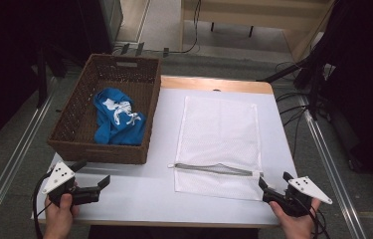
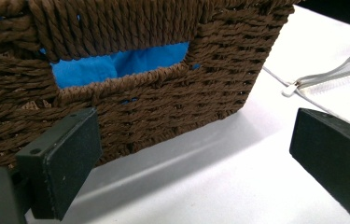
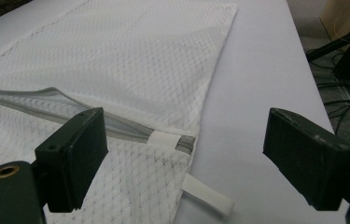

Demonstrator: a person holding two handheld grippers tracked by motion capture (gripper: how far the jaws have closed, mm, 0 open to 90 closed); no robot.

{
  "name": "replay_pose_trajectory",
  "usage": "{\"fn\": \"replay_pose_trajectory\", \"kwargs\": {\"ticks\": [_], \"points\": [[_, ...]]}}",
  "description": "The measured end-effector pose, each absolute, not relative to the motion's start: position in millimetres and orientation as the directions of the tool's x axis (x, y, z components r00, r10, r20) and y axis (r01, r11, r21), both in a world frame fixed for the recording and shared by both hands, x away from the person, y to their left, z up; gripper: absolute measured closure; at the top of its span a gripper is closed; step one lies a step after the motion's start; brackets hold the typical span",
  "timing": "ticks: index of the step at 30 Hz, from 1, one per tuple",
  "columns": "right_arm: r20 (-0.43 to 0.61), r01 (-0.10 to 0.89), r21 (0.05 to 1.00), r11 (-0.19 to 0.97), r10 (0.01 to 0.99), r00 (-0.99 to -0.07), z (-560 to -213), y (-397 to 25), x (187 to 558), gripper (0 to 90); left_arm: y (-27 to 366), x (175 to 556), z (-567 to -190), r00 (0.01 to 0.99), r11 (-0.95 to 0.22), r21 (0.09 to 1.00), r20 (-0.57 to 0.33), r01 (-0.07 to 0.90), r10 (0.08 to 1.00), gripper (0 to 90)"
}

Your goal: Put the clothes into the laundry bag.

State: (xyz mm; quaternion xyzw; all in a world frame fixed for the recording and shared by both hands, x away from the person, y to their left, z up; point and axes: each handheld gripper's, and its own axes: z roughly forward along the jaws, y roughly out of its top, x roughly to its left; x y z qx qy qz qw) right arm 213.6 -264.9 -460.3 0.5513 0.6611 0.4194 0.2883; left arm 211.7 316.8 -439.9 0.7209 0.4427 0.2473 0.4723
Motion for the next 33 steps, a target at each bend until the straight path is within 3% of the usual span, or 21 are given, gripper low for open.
{"fn": "replay_pose_trajectory", "kwargs": {"ticks": [5, 6, 7, 8, 13, 14, 15, 19, 29, 33], "points": [[0.07, 0.481, 0.875, 0.056, 0.968, -0.24, -458, -258, 214, 15.8, 315, 210, -442, 0.477, -0.159, 0.899, -0.062, 0.409, 0.877, 2.8], [0.057, 0.478, 0.875, 0.072, 0.966, -0.251, -455, -253, 213, 21.2, 313, 210, -443, 0.475, -0.174, 0.896, -0.046, 0.408, 0.879, 2.8], [0.057, 0.478, 0.875, 0.072, 0.966, -0.251, -455, -253, 213, 21.2, 313, 210, -443, 0.475, -0.174, 0.896, -0.046, 0.408, 0.879, 2.8], [0.06, 0.456, 0.887, 0.074, 0.96, -0.272, -452, -249, 211, 30.9, 313, 210, -443, 0.474, -0.182, 0.894, -0.037, 0.408, 0.88, 2.8], [0.08, 0.443, 0.894, 0.069, 0.947, -0.31, -449, -240, 213, 45.1, 312, 209, -444, 0.474, -0.18, 0.893, -0.041, 0.412, 0.88, 2.8], [0.095, 0.443, 0.894, 0.064, 0.94, -0.328, -449, -239, 215, 49.3, 312, 209, -444, 0.477, -0.187, 0.891, -0.037, 0.414, 0.878, 2.8], [0.138, 0.452, 0.89, 0.054, 0.914, -0.382, -446, -233, 219, 59.5, 311, 210, -445, 0.478, -0.184, 0.892, -0.04, 0.413, 0.878, 2.8], [0.098, 0.47, 0.875, 0.118, 0.907, -0.41, -442, -215, 225, 73.0, 311, 211, -445, 0.478, -0.181, 0.893, -0.043, 0.411, 0.877, 2.9], [0.097, 0.551, 0.81, 0.2, 0.882, -0.462, -449, -178, 262, 75.7, 311, 212, -446, 0.471, -0.167, 0.889, -0.06, 0.426, 0.88, 4.3], [0.062, 0.581, 0.776, 0.243, 0.889, -0.455, -454, -163, 279, 68.2, 312, 211, -447, 0.471, -0.17, 0.887, -0.059, 0.43, 0.88, 4.3]]}}
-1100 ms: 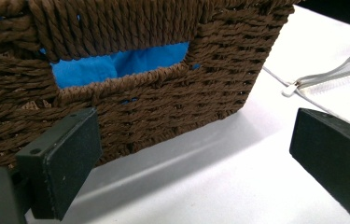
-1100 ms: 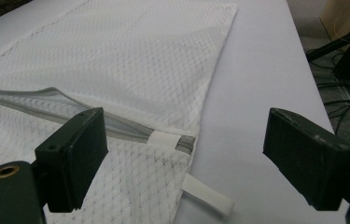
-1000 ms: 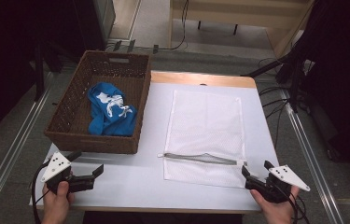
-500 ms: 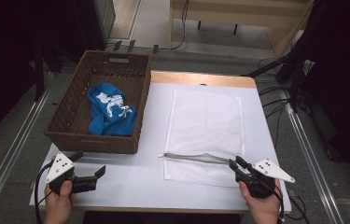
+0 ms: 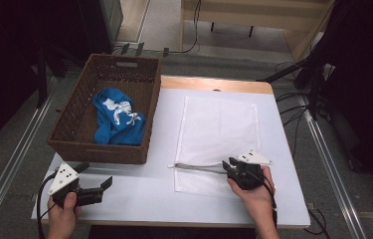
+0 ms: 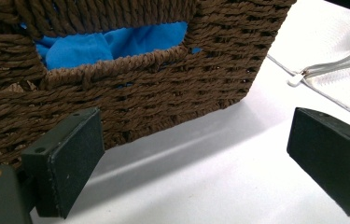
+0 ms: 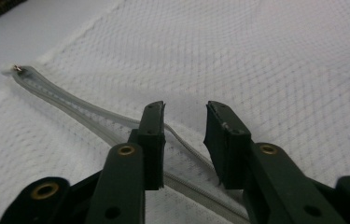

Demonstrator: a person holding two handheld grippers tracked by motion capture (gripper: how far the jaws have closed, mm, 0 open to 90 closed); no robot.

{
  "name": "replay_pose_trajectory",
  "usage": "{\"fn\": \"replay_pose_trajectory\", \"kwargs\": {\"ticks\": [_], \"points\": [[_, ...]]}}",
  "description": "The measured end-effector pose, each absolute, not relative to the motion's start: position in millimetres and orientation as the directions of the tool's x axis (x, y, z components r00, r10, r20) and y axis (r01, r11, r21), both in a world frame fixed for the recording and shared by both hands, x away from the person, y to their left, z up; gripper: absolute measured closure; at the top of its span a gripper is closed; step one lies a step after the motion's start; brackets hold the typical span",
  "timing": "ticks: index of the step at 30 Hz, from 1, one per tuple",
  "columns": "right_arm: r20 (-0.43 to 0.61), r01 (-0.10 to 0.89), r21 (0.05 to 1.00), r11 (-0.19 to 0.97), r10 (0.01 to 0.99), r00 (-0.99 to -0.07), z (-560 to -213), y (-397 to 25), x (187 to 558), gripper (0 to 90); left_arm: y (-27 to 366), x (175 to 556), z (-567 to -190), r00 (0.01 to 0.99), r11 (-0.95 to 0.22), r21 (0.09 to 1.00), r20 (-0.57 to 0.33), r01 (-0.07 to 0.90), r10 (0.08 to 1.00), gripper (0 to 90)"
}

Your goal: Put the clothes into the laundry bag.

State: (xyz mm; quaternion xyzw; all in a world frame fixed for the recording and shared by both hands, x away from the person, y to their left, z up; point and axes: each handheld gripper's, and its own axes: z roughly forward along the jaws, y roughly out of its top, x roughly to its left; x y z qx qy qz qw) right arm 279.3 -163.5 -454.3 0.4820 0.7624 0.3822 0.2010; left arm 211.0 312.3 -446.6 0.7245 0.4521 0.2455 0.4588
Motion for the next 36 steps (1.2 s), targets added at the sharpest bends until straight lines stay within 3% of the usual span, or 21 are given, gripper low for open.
{"fn": "replay_pose_trajectory", "kwargs": {"ticks": [6, 12, 20, 23, 26, 36], "points": [[0.068, 0.602, 0.759, 0.246, 0.891, -0.449, -466, -165, 286, 62.5, 313, 211, -448, 0.474, -0.176, 0.883, -0.059, 0.436, 0.878, 4.4], [0.038, 0.617, 0.734, 0.283, 0.891, -0.453, -473, -161, 285, 65.2, 307, 211, -452, 0.488, -0.203, 0.871, -0.048, 0.448, 0.872, 4.4], [0.042, 0.648, 0.702, 0.294, 0.892, -0.45, -472, -163, 287, 90.0, 304, 211, -454, 0.485, -0.232, 0.863, -0.017, 0.448, 0.874, 5.7], [0.022, 0.48, 0.851, 0.214, 0.898, -0.439, -453, -167, 275, 90.0, 306, 212, -454, 0.473, -0.213, 0.867, -0.029, 0.45, 0.88, 5.8], [0.006, 0.405, 0.898, 0.173, 0.915, -0.404, -437, -169, 268, 90.0, 307, 212, -453, 0.471, -0.21, 0.868, -0.031, 0.45, 0.882, 5.8], [0.06, 0.491, 0.853, 0.174, 0.903, -0.425, -452, -172, 272, 85.7, 308, 211, -453, 0.466, -0.209, 0.868, -0.029, 0.45, 0.884, 5.8]]}}
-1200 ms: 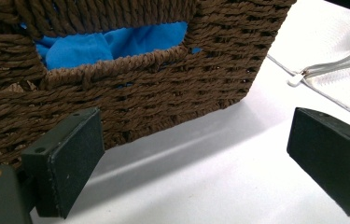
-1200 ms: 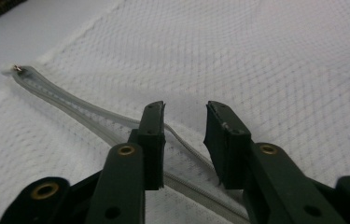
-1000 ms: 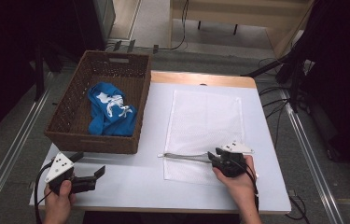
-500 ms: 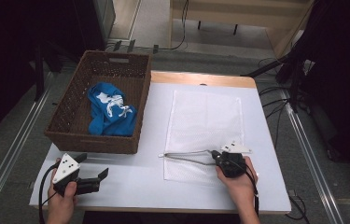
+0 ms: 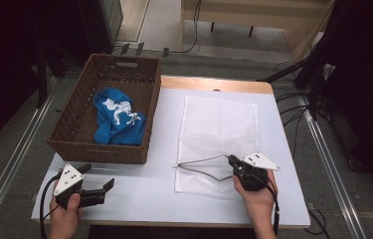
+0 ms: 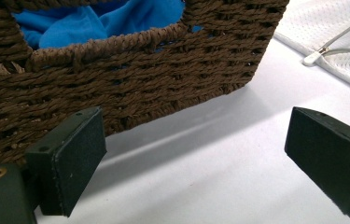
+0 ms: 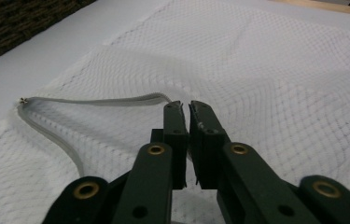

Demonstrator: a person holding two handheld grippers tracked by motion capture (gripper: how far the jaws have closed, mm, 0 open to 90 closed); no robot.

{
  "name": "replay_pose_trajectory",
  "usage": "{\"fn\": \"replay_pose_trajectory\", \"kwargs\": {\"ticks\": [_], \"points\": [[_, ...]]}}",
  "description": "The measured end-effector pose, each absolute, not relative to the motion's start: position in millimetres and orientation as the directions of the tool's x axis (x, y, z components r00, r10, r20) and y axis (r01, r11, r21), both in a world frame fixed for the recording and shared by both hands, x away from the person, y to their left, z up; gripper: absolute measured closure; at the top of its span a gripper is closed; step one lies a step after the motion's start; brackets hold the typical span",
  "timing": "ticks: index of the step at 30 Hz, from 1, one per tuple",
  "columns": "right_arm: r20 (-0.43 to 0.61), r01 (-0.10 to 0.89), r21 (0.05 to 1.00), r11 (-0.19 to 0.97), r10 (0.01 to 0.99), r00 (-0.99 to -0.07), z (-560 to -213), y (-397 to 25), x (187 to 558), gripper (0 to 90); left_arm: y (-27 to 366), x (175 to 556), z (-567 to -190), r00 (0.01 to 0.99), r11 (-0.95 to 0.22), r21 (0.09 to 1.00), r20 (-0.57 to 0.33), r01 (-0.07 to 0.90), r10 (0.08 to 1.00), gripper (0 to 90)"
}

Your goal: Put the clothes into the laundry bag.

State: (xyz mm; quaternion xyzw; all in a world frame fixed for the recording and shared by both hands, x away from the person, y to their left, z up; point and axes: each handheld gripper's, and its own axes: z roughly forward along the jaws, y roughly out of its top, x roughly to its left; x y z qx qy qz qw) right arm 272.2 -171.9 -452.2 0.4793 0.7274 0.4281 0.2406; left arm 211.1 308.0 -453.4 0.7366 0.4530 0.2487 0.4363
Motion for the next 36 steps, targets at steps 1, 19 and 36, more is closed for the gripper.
{"fn": "replay_pose_trajectory", "kwargs": {"ticks": [1, 19, 36], "points": [[0.078, 0.492, 0.855, 0.164, 0.898, -0.433, -451, -172, 270, 77.3, 309, 211, -453, 0.463, -0.207, 0.868, -0.03, 0.452, 0.886, 5.8], [-0.004, 0.646, 0.721, 0.251, 0.934, -0.358, -479, -151, 279, 45.9, 309, 212, -454, 0.459, -0.205, 0.867, -0.03, 0.454, 0.888, 6.1], [-0.013, 0.45, 0.886, 0.108, 0.978, -0.208, -447, -147, 289, 40.2, 309, 213, -456, 0.455, -0.207, 0.864, -0.028, 0.459, 0.89, 6.3]]}}
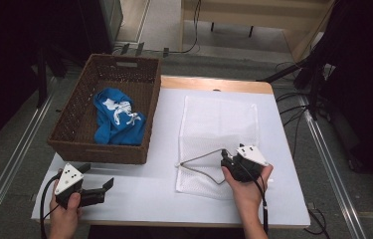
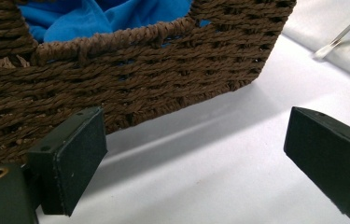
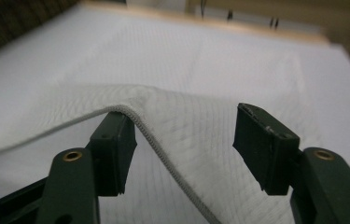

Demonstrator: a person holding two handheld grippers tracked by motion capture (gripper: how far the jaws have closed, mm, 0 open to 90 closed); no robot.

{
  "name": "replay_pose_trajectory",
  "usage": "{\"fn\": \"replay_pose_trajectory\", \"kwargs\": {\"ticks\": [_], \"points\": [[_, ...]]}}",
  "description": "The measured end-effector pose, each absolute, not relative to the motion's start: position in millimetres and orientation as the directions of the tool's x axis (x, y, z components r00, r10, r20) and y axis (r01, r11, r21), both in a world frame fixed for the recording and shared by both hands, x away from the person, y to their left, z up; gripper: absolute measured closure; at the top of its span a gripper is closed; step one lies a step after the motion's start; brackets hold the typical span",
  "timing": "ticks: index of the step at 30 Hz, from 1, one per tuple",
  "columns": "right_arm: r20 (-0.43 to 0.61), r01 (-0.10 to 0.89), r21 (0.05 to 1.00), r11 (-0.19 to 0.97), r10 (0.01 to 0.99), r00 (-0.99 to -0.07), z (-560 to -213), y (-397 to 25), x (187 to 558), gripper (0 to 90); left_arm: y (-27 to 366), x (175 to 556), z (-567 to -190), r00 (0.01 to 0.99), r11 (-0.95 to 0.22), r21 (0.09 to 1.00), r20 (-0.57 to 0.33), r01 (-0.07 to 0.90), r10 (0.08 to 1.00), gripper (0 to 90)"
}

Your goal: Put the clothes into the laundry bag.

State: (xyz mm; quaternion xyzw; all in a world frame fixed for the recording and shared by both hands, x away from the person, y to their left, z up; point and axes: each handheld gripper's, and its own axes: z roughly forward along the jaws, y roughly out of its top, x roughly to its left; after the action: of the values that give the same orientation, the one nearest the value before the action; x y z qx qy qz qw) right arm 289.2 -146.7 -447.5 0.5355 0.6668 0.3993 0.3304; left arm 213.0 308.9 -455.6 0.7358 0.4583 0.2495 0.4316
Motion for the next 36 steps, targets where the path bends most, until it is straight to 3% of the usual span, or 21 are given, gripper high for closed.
{"fn": "replay_pose_trajectory", "kwargs": {"ticks": [2, 5, 11, 15, 24, 29, 33, 36], "points": [[0.007, 0.366, 0.928, 0.077, 0.975, -0.223, -435, -151, 283, 41.6, 309, 213, -456, 0.454, -0.207, 0.864, -0.028, 0.459, 0.891, 6.3], [0.011, 0.334, 0.94, 0.072, 0.97, -0.242, -429, -153, 280, 42.2, 308, 213, -456, 0.452, -0.213, 0.862, -0.021, 0.459, 0.892, 6.3], [0.026, 0.419, 0.904, 0.082, 0.969, -0.245, -443, -158, 288, 50.3, 307, 213, -456, 0.454, -0.218, 0.863, -0.015, 0.457, 0.891, 6.3], [0.017, 0.464, 0.881, 0.09, 0.975, -0.221, -455, -158, 292, 48.1, 308, 213, -456, 0.456, -0.216, 0.864, -0.017, 0.454, 0.89, 6.3], [-0.001, 0.585, 0.794, 0.165, 0.963, -0.27, -478, -145, 295, 42.6, 309, 212, -454, 0.453, -0.213, 0.865, -0.018, 0.454, 0.891, 6.3], [-0.055, 0.631, 0.749, 0.202, 0.968, -0.245, -483, -139, 300, 40.1, 310, 211, -454, 0.448, -0.206, 0.868, -0.022, 0.452, 0.894, 6.3], [-0.052, 0.625, 0.76, 0.177, 0.976, -0.212, -480, -144, 307, 48.5, 309, 211, -453, 0.45, -0.206, 0.87, -0.02, 0.448, 0.893, 6.3], [0.022, 0.594, 0.792, 0.143, 0.965, -0.262, -470, -155, 312, 67.2, 307, 211, -451, 0.451, -0.206, 0.873, -0.018, 0.442, 0.892, 6.3]]}}
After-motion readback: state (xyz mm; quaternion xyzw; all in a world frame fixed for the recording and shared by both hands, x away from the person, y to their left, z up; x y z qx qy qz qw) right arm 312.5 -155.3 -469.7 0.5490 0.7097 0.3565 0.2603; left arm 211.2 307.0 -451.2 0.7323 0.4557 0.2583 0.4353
